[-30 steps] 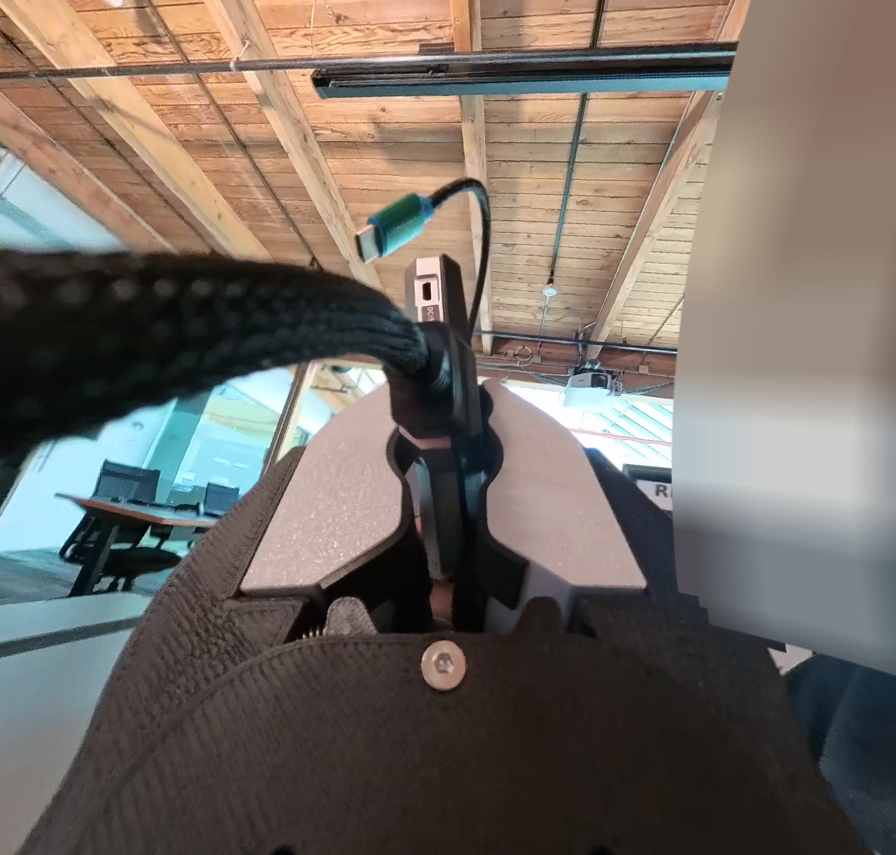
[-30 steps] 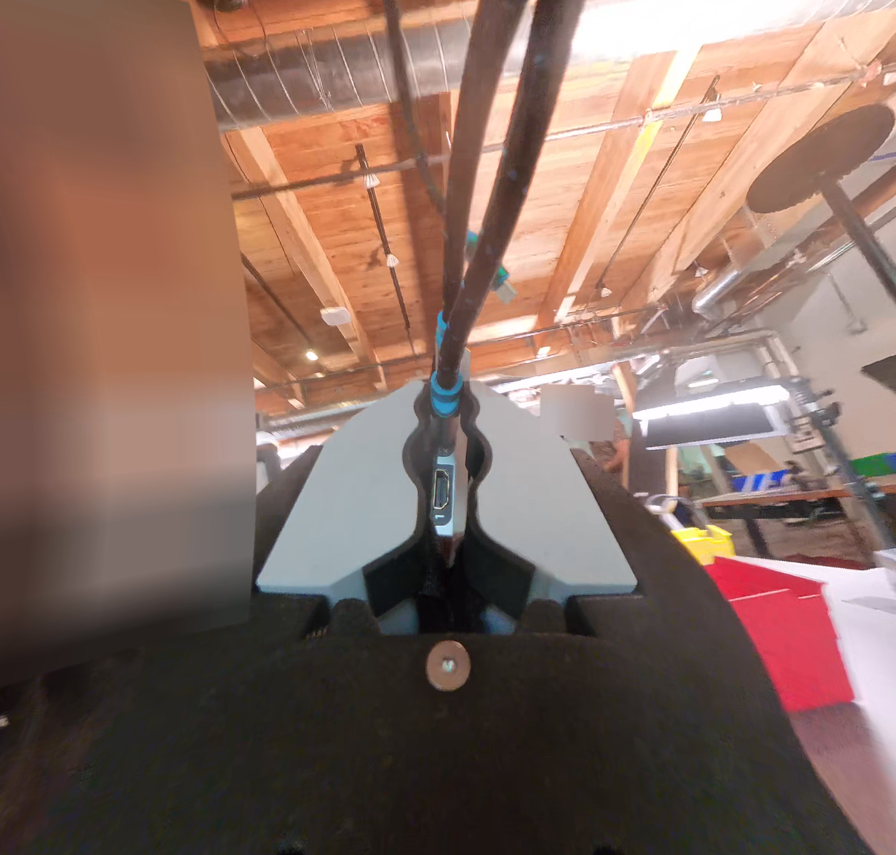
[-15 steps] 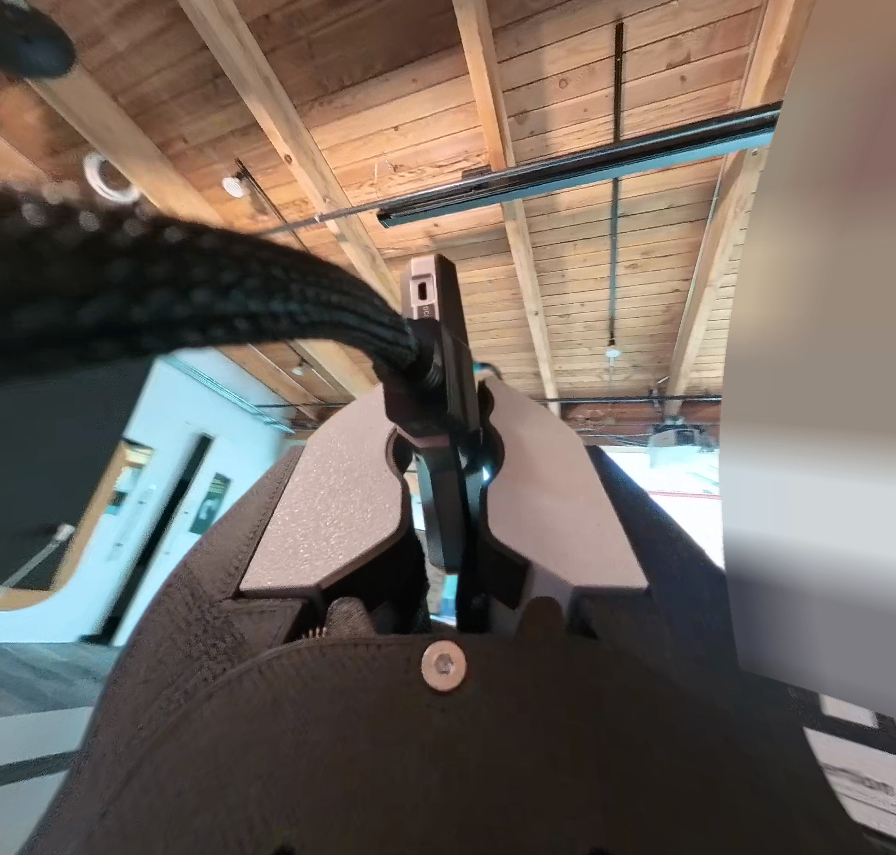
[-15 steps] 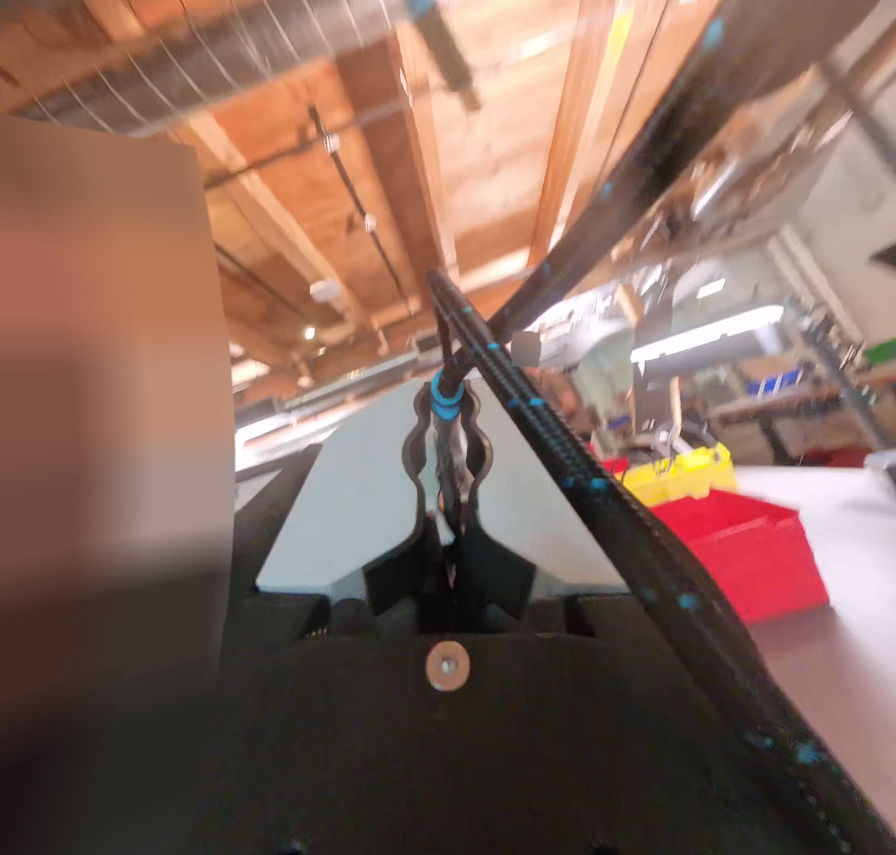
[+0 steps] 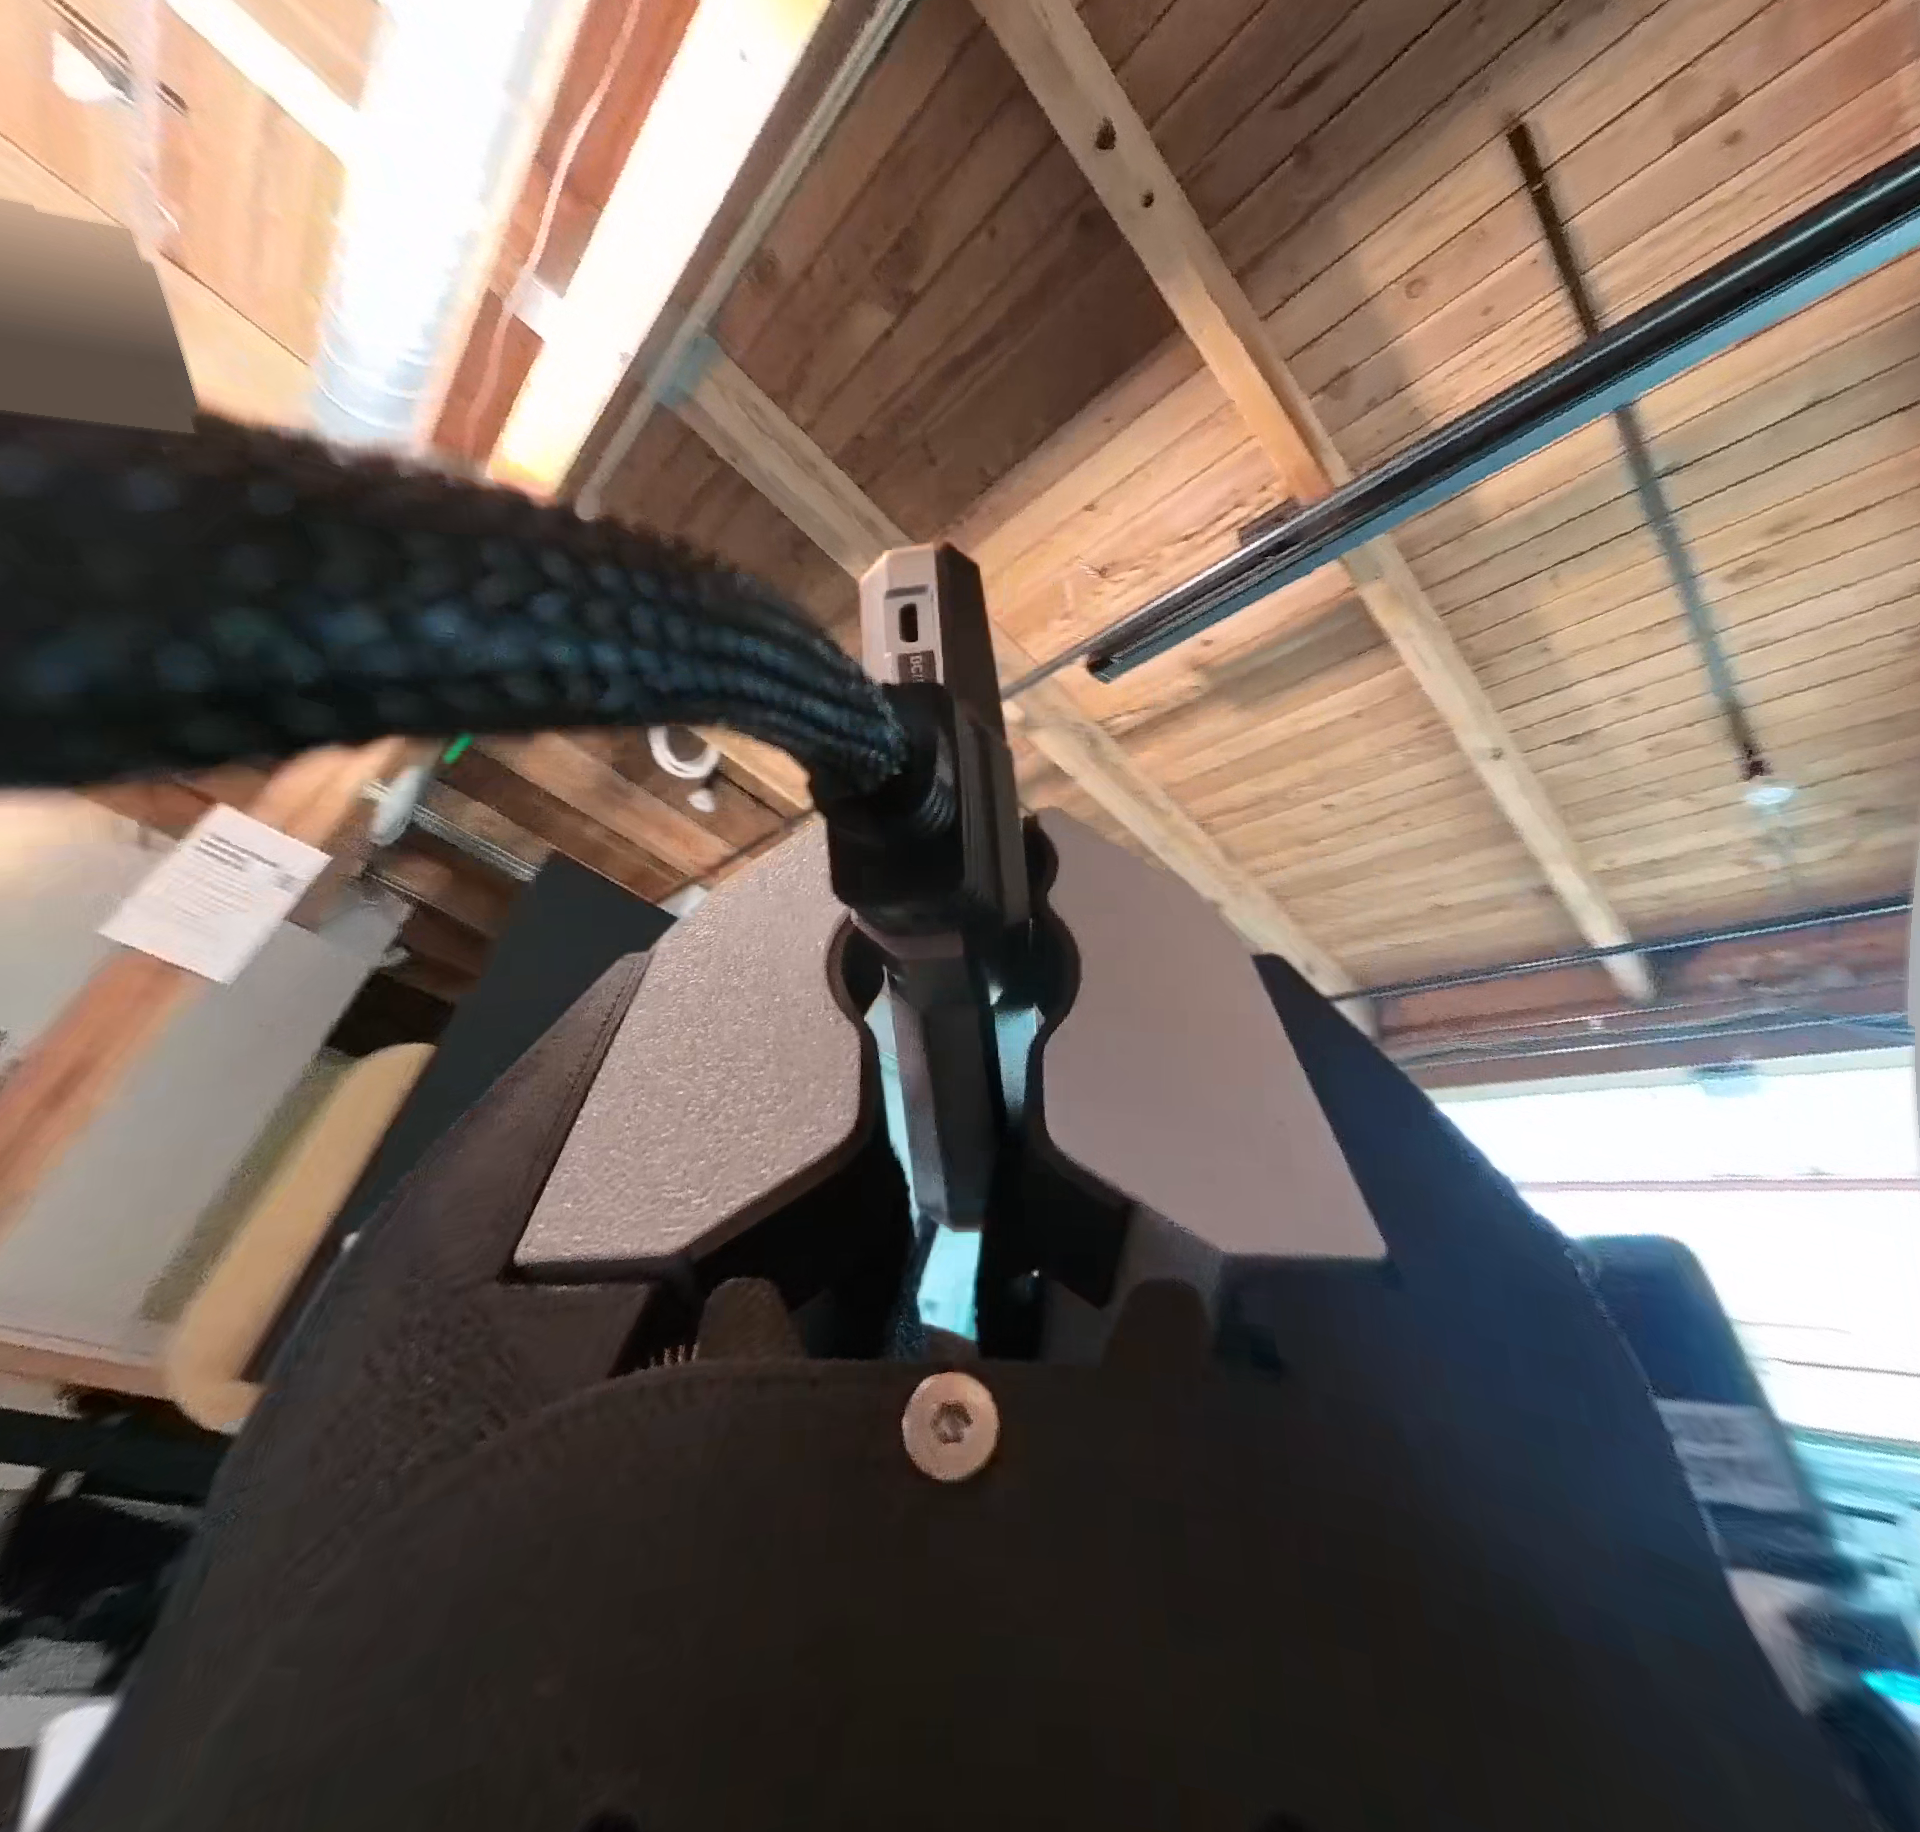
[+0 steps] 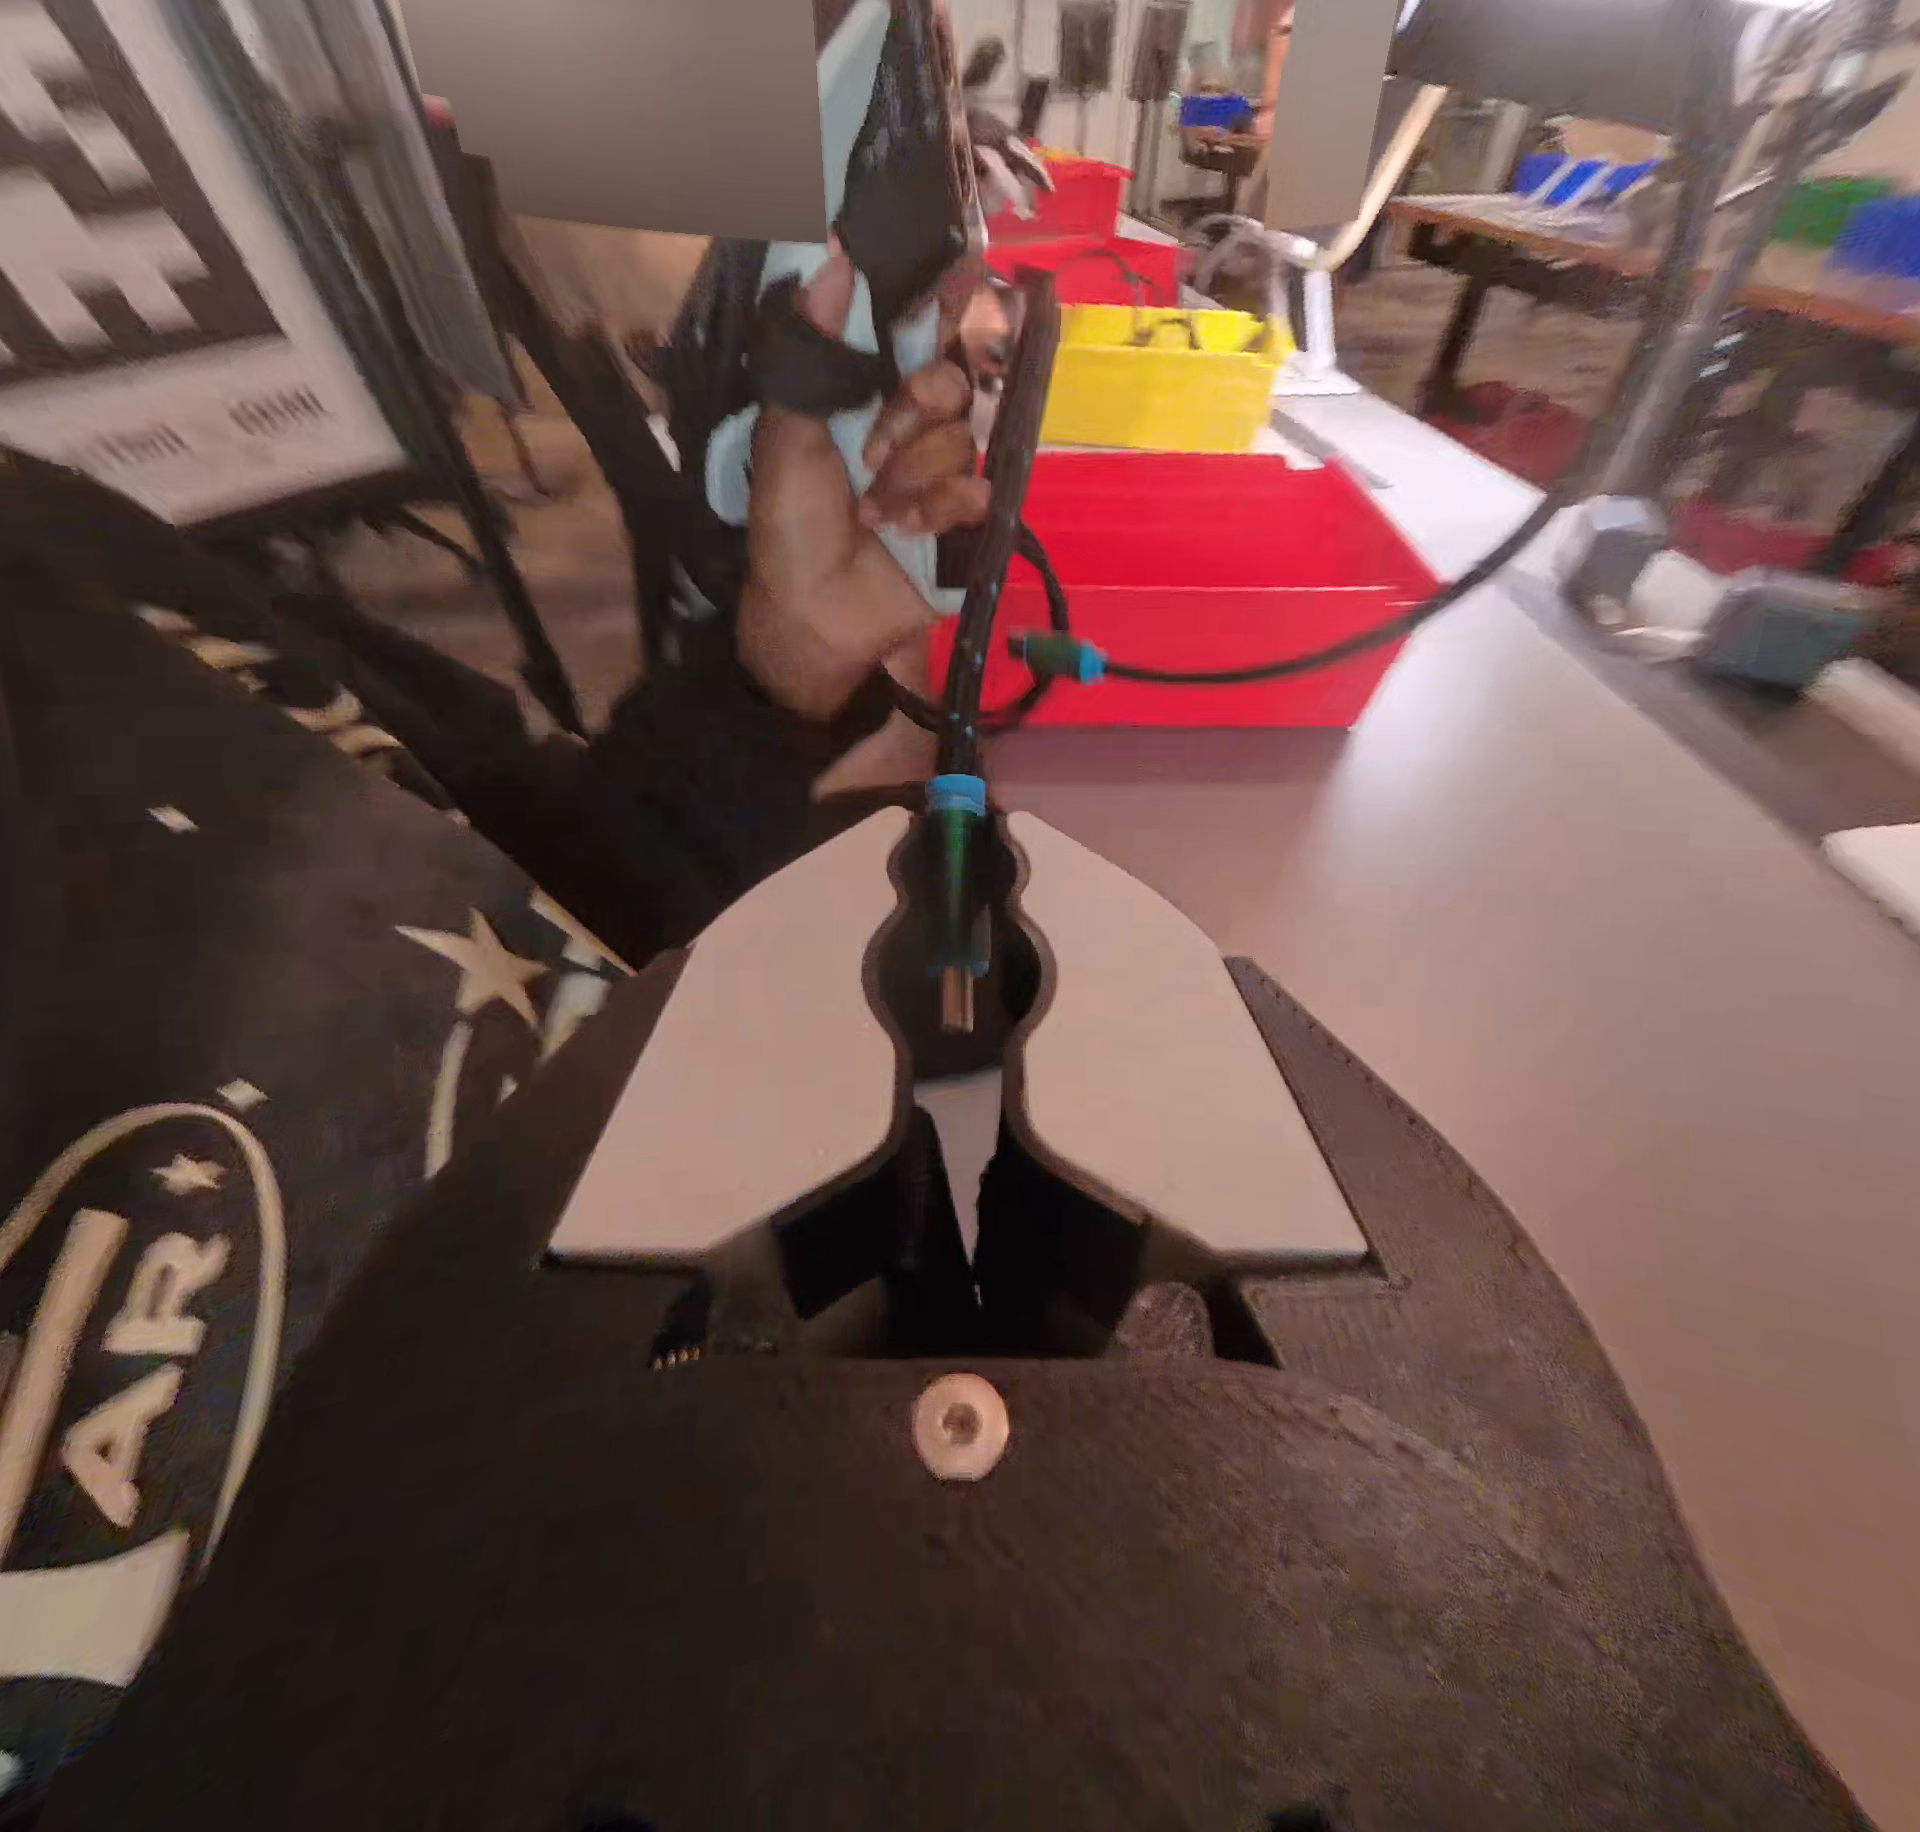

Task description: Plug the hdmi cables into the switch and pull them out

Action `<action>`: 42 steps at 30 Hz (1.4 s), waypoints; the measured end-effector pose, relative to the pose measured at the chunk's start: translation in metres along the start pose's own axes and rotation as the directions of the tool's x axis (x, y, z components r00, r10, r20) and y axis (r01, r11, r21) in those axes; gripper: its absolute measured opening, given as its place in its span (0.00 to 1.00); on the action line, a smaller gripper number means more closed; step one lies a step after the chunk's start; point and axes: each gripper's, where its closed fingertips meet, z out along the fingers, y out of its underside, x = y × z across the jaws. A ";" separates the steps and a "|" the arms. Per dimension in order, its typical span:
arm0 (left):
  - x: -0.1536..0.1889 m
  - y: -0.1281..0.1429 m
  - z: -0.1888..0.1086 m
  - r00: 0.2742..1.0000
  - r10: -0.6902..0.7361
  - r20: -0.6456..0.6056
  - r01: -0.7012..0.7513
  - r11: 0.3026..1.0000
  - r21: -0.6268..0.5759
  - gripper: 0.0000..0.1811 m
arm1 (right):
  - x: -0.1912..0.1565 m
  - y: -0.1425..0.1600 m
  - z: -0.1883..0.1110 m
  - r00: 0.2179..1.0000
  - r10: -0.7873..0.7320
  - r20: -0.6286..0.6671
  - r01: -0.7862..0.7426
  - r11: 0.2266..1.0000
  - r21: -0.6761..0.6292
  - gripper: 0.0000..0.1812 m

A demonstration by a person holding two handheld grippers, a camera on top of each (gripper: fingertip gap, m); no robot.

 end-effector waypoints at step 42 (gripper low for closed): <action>0.013 0.046 0.006 0.991 -0.096 -0.091 0.080 0.982 -0.170 0.13 | 0.182 -0.006 -0.247 0.631 0.229 -0.741 0.155 0.899 0.410 0.04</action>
